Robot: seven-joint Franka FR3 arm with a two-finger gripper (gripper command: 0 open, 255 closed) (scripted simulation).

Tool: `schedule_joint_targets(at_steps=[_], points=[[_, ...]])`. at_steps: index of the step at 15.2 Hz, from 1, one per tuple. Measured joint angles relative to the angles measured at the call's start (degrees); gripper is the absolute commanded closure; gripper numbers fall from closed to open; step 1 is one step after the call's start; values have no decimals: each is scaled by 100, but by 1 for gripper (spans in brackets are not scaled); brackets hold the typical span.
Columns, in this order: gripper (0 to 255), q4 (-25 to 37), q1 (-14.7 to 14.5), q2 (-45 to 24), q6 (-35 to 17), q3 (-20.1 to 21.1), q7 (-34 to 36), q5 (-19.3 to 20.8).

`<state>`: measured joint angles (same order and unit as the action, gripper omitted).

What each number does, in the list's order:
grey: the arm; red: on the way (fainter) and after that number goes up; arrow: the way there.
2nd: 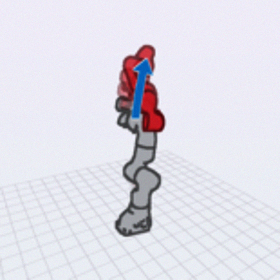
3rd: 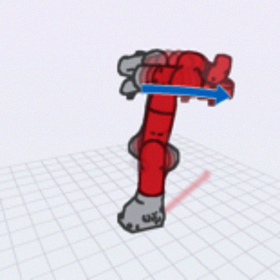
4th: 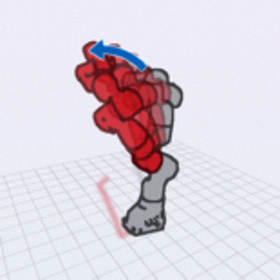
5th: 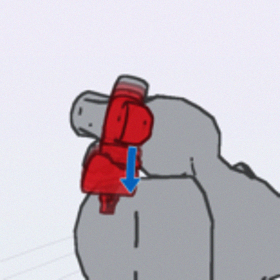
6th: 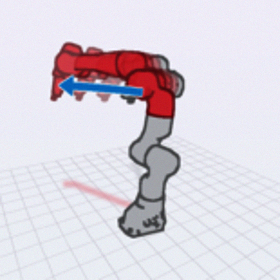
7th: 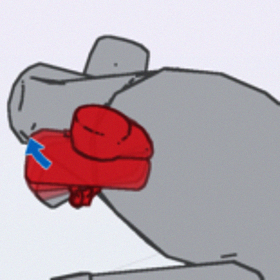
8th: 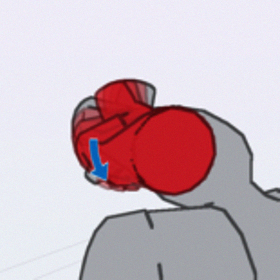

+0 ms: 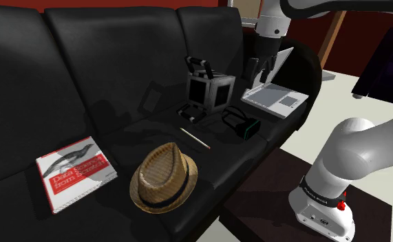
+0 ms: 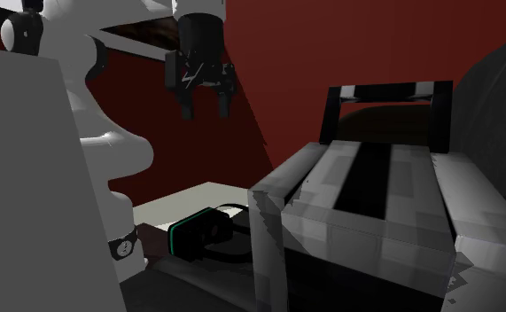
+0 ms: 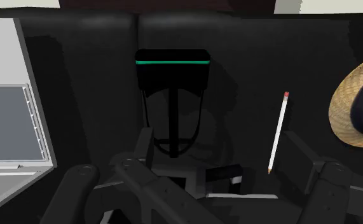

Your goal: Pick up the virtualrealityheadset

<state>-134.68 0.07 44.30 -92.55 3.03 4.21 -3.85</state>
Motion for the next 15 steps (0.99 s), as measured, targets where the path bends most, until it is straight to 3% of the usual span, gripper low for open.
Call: schedule_joint_targets(at_steps=[3, 11, 15], points=[[0, -69, 13, -169, -176, -27, -62, 30], [0, -665, 105, -1174, -1398, -189, -425, 204], [0, -863, 110, -1357, -1747, -197, -460, 217]])
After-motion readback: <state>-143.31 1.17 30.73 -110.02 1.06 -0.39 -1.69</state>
